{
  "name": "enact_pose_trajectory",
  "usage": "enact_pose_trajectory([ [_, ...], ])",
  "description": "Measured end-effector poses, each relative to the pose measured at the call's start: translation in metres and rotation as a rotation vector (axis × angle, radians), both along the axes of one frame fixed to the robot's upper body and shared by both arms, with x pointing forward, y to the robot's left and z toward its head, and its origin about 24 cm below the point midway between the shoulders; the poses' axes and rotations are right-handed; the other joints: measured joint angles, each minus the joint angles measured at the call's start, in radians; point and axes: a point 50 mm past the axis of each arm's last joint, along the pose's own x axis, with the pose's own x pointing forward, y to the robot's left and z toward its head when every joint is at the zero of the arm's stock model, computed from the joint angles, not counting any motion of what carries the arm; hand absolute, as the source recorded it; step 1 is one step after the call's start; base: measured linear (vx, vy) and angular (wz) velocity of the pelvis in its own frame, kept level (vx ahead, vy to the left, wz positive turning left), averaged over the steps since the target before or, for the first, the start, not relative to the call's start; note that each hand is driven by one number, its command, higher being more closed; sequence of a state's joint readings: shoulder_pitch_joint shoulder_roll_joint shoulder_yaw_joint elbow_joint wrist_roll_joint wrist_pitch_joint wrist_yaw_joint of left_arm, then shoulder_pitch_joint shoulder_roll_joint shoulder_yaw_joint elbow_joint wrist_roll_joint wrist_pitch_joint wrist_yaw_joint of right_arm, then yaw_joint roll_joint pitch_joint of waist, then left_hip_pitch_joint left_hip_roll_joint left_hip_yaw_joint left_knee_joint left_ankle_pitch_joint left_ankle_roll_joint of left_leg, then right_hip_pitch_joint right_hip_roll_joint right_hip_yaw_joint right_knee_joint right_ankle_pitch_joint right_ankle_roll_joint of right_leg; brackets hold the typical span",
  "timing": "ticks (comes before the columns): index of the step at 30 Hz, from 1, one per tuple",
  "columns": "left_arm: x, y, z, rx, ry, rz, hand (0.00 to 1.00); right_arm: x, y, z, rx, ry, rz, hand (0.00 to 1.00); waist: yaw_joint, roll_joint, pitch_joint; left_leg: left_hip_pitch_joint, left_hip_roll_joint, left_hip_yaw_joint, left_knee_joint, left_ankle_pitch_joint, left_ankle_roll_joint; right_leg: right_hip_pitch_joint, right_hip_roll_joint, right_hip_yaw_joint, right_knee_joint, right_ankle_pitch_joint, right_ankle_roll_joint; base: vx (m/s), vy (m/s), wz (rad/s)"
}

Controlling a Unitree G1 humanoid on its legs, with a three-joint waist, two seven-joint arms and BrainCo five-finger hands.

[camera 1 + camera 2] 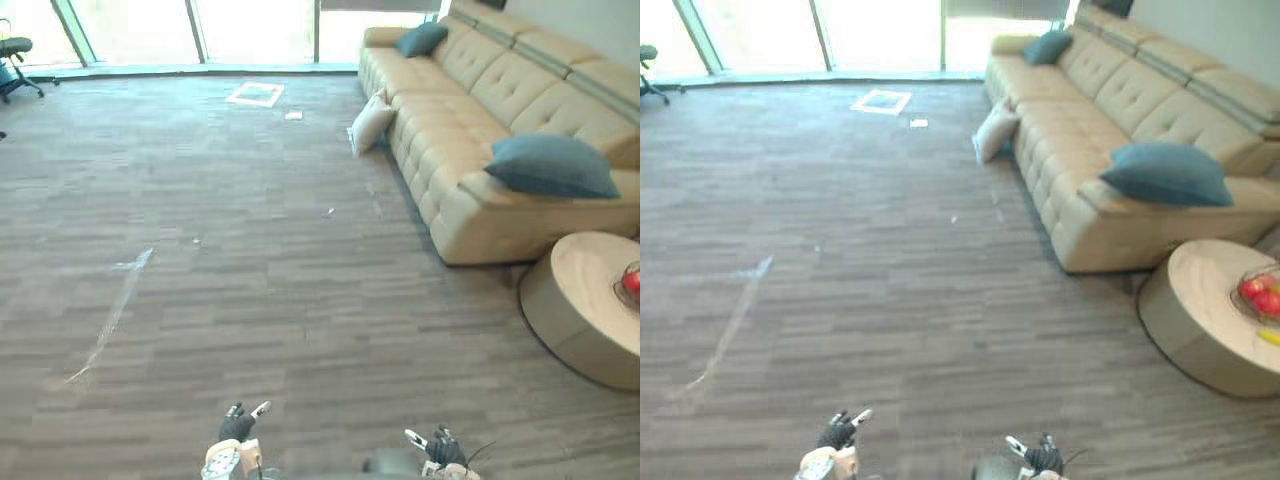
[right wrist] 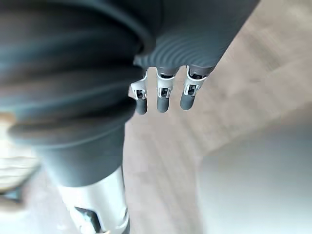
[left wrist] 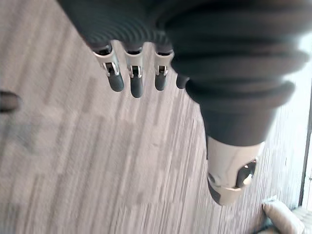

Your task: Pick up cushions and gather them together orderly.

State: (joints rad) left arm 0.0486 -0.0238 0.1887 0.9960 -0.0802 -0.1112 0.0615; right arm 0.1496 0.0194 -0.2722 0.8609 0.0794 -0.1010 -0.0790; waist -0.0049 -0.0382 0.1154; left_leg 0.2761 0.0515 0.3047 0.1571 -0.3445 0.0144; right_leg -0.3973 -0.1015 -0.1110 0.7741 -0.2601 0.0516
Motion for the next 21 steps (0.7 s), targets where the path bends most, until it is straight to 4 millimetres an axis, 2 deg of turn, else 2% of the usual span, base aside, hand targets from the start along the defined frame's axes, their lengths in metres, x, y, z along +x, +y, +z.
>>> enact_pose_trajectory([
  [1,0.002,-0.003,0.000,-0.001,-0.001,-0.021,0.00,0.002,-0.002,0.001,-0.006,-0.006,0.000,0.00,-0.008,-0.001,-0.001,0.050,0.005,-0.016,-0.036,-0.008,0.000,-0.028,0.006,-0.040,-0.212,0.065,-0.012,0.71,-0.138,0.47],
  [2,0.002,-0.003,0.000,-0.002,0.000,-0.025,0.00,0.002,-0.003,0.001,-0.007,-0.005,0.000,0.00,-0.009,-0.002,-0.001,0.063,0.005,-0.020,-0.046,-0.008,0.000,-0.035,0.009,-0.041,-0.269,0.086,-0.016,0.96,-0.210,0.75],
  [3,0.000,-0.006,-0.002,-0.006,0.019,-0.034,0.00,0.001,-0.008,0.001,-0.018,0.004,-0.003,0.00,-0.022,0.012,-0.004,0.097,0.019,-0.075,-0.048,-0.006,-0.002,-0.026,0.035,-0.012,-0.324,0.260,-0.075,0.98,-0.205,0.48],
  [4,-0.007,-0.014,-0.005,-0.032,0.042,-0.022,0.00,0.008,-0.018,0.003,-0.040,-0.001,-0.009,0.00,-0.003,0.065,-0.012,0.106,0.070,-0.116,-0.026,0.040,-0.042,-0.015,0.051,-0.039,-0.264,0.202,-0.108,0.83,-0.167,0.47],
  [5,-0.006,-0.015,-0.005,-0.037,0.042,-0.020,0.00,0.009,-0.019,0.004,-0.043,-0.002,-0.016,0.00,-0.005,0.066,-0.009,0.105,0.068,-0.132,-0.009,0.066,-0.057,-0.020,0.041,-0.043,-0.224,0.179,-0.108,0.62,-0.161,0.38],
  [6,0.000,-0.018,-0.003,-0.036,0.024,-0.037,0.00,0.009,-0.023,0.005,-0.042,-0.007,-0.036,0.00,-0.025,0.050,0.026,0.114,0.041,-0.186,0.066,0.165,-0.085,-0.069,-0.004,-0.061,-0.013,0.119,-0.109,0.68,-0.312,0.54],
  [7,-0.012,-0.008,-0.005,-0.017,0.043,0.012,0.00,0.008,-0.022,0.004,-0.048,0.006,-0.007,0.00,-0.021,0.066,0.000,0.044,0.059,-0.205,0.293,0.237,-0.129,-0.001,0.029,-0.066,-0.142,0.087,-0.097,0.79,-0.403,0.53],
  [8,-0.012,-0.005,-0.004,-0.013,0.040,0.025,0.00,0.006,-0.020,0.003,-0.047,0.014,0.005,0.00,-0.023,0.062,-0.001,0.013,0.066,-0.208,0.378,0.271,-0.147,0.022,0.032,-0.073,-0.163,0.052,-0.153,0.77,-0.357,-0.02],
  [9,-0.011,-0.004,-0.003,-0.017,0.028,0.051,0.00,0.010,-0.031,0.006,-0.080,0.006,0.021,0.00,-0.003,0.131,0.006,-0.156,0.169,-0.215,0.741,0.348,-0.178,0.106,0.098,-0.083,-0.205,0.020,-0.156,0.66,-0.196,-0.33],
  [10,-0.010,0.002,-0.002,-0.004,0.016,0.085,0.00,0.011,-0.024,0.004,-0.061,0.016,0.026,0.00,0.012,0.137,0.015,-0.276,0.224,-0.184,0.941,0.307,-0.164,0.192,0.126,-0.081,-0.256,-0.001,-0.162,0.67,-0.134,-0.42],
  [11,-0.010,0.003,-0.001,-0.001,0.015,0.086,0.00,0.011,-0.020,0.003,-0.050,0.023,0.028,0.00,0.016,0.130,0.020,-0.306,0.233,-0.171,0.971,0.291,-0.156,0.226,0.129,-0.078,-0.277,-0.007,-0.162,0.65,-0.140,-0.19],
  [12,-0.012,0.009,0.001,0.017,-0.002,0.093,0.00,0.011,-0.014,0.002,-0.036,0.025,0.035,0.00,0.019,0.103,0.028,-0.384,0.240,-0.114,0.987,0.240,-0.131,0.346,0.129,-0.066,-0.371,-0.014,-0.154,0.51,-0.114,-0.09],
  [13,-0.010,0.011,0.003,0.024,-0.018,0.093,0.00,0.008,-0.012,0.001,-0.034,0.033,0.043,0.00,0.023,0.095,0.027,-0.410,0.239,-0.086,0.968,0.225,-0.126,0.385,0.128,-0.056,-0.405,-0.016,-0.150,0.73,-0.128,-0.29],
  [14,-0.009,0.013,0.005,0.032,-0.040,0.100,0.00,0.011,-0.008,0.001,-0.032,0.027,0.067,0.00,0.039,0.087,0.024,-0.491,0.238,0.006,0.859,0.189,-0.113,0.486,0.130,-0.035,-0.501,-0.021,-0.140,0.60,-0.065,-0.37],
  [16,-0.008,0.014,0.006,0.035,-0.048,0.100,0.00,0.011,-0.006,0.001,-0.027,0.029,0.074,0.00,0.048,0.086,0.025,-0.534,0.223,0.070,0.695,0.174,-0.102,0.551,0.130,-0.017,-0.557,-0.028,-0.128,0.56,-0.008,-0.32],
  [17,-0.008,0.013,0.006,0.032,-0.051,0.103,0.00,0.012,-0.004,0.001,-0.024,0.029,0.074,0.00,0.057,0.085,0.025,-0.559,0.180,0.101,0.453,0.179,-0.103,0.618,0.126,-0.002,-0.609,-0.035,-0.115,0.82,0.086,-0.40],
  [18,-0.007,0.013,0.006,0.029,-0.053,0.110,0.00,0.012,-0.004,0.001,-0.022,0.028,0.067,0.00,0.068,0.083,0.027,-0.573,0.132,0.101,0.229,0.223,-0.103,0.673,0.116,0.015,-0.647,-0.046,-0.095,0.84,0.116,-0.41],
  [19,-0.008,0.014,0.006,0.027,-0.051,0.115,0.00,0.012,-0.004,0.001,-0.021,0.027,0.063,0.00,0.067,0.083,0.027,-0.581,0.122,0.098,0.176,0.242,-0.100,0.688,0.115,0.020,-0.655,-0.051,-0.088,0.71,0.136,-0.54],
  [20,-0.012,0.015,0.004,0.025,-0.035,0.120,0.00,0.010,-0.002,-0.001,-0.015,0.038,0.061,0.00,0.069,0.082,0.024,-0.594,0.104,0.096,0.099,0.327,-0.061,0.725,0.110,0.043,-0.665,-0.066,-0.061,0.55,0.170,-0.62],
  [21,-0.014,0.018,0.004,0.030,-0.032,0.127,0.00,0.007,0.003,-0.004,0.001,0.056,0.063,0.00,0.083,0.064,0.014,-0.586,0.087,0.096,0.103,0.427,0.001,0.749,0.091,0.074,-0.662,-0.071,-0.051,0.72,0.236,-0.47],
])
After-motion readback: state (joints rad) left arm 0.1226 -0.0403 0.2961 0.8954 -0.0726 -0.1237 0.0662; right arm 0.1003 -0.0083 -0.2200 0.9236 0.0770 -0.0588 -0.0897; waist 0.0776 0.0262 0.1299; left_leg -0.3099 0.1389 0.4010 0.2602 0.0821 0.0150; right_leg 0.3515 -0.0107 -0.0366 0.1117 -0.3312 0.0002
